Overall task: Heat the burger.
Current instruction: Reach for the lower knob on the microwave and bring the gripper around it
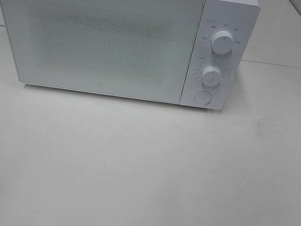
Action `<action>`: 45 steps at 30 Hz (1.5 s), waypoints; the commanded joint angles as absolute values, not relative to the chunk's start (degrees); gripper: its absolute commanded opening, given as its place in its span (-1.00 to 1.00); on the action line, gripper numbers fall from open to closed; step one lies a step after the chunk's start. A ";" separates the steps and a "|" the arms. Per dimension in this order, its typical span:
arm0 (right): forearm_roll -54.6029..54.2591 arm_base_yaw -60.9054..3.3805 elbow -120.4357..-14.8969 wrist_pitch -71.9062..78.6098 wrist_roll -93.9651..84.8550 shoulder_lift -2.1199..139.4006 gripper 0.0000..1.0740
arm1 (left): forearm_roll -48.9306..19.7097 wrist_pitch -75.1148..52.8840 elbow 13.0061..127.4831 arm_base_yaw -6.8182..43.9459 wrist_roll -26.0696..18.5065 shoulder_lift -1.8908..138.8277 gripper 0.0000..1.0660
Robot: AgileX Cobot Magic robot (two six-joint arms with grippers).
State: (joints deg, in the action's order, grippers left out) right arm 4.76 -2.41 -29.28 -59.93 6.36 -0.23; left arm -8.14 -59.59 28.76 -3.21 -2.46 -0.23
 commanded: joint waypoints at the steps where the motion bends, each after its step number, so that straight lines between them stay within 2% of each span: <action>1: 4.76 -2.18 -29.22 -59.70 6.59 -1.72 0.38 | -8.42 -59.42 28.59 -3.32 -2.52 -1.72 0.89; 34: 4.70 -2.23 -29.28 -59.53 6.70 -1.72 0.38 | -8.42 -59.42 28.59 -3.32 -2.52 -1.72 0.89; 45: 4.70 -2.23 -30.71 -49.33 6.76 4.07 0.38 | -8.42 -59.42 28.59 -3.32 -2.52 -1.72 0.89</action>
State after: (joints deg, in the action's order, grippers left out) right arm 4.76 -2.41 -30.42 -52.65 6.36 1.55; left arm -8.14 -59.59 28.76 -3.21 -2.58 -0.23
